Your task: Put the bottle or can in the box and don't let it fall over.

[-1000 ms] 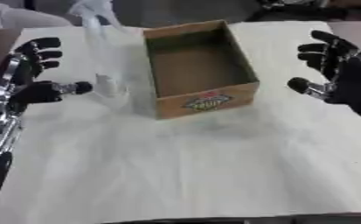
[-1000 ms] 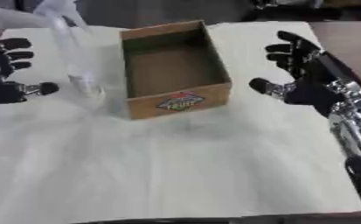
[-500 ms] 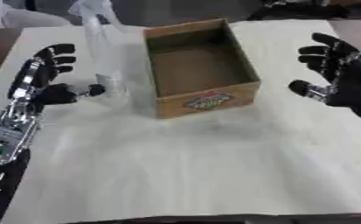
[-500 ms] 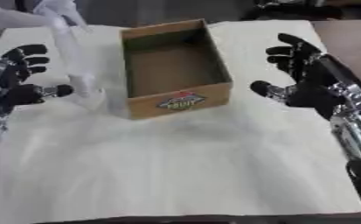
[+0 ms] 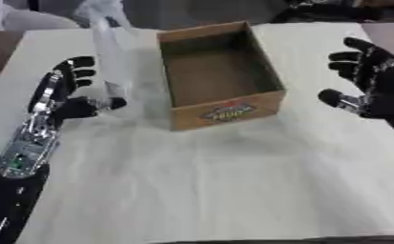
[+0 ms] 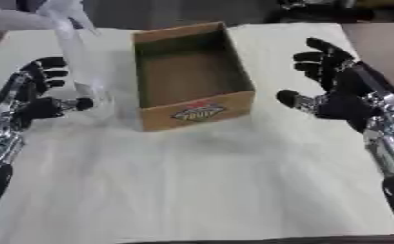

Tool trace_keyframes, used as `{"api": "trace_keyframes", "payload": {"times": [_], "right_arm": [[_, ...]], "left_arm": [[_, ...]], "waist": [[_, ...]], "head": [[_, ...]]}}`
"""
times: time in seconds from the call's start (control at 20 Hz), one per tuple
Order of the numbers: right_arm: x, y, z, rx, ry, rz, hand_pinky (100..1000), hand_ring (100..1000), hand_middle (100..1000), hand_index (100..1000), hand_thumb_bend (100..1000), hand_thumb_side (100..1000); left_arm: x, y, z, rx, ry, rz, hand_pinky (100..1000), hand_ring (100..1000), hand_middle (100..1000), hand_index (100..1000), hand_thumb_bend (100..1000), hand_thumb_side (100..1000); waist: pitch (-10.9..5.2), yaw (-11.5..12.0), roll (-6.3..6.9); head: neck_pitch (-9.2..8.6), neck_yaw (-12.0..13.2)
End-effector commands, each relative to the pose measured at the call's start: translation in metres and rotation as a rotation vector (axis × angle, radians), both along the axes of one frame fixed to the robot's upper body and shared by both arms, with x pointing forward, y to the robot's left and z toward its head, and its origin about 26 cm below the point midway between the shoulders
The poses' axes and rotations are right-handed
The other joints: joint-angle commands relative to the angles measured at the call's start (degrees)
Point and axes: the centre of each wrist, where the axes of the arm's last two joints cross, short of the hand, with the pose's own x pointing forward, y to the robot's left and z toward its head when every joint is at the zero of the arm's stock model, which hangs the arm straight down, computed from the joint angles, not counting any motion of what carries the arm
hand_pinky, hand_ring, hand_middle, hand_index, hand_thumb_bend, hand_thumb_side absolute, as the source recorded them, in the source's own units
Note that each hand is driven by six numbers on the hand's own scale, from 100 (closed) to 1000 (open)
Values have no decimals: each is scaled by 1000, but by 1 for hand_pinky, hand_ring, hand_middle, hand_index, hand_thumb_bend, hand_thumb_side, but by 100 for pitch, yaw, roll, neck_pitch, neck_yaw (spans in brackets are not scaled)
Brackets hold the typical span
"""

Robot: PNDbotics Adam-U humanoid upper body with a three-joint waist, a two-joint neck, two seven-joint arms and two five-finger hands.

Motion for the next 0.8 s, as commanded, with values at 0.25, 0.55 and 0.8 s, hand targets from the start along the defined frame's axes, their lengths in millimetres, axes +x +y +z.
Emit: {"api": "trace_keyframes", "payload": {"times": [0.25, 0.55, 0.8], "right_arm": [[1, -1, 7, -9, -22, 8, 1000, 885, 799, 978, 619, 100], [1, 0, 8, -10, -24, 12, 1000, 884, 799, 978, 619, 100], [2, 2, 9, -6, -27, 21, 1000, 884, 797, 977, 619, 100]], "left_arm": [[8, -8, 16, 3, -60, 37, 812, 791, 766, 797, 1000, 103], [15, -16, 20, 9, -62, 29, 810, 786, 761, 784, 1000, 105], [23, -24, 23, 9, -67, 19, 806, 781, 756, 777, 1000, 101]], "waist": [[-74, -22, -12], [-54, -60, -14], [-18, -112, -17]], "head": [[-105, 34], [-106, 70], [-145, 116]]}}
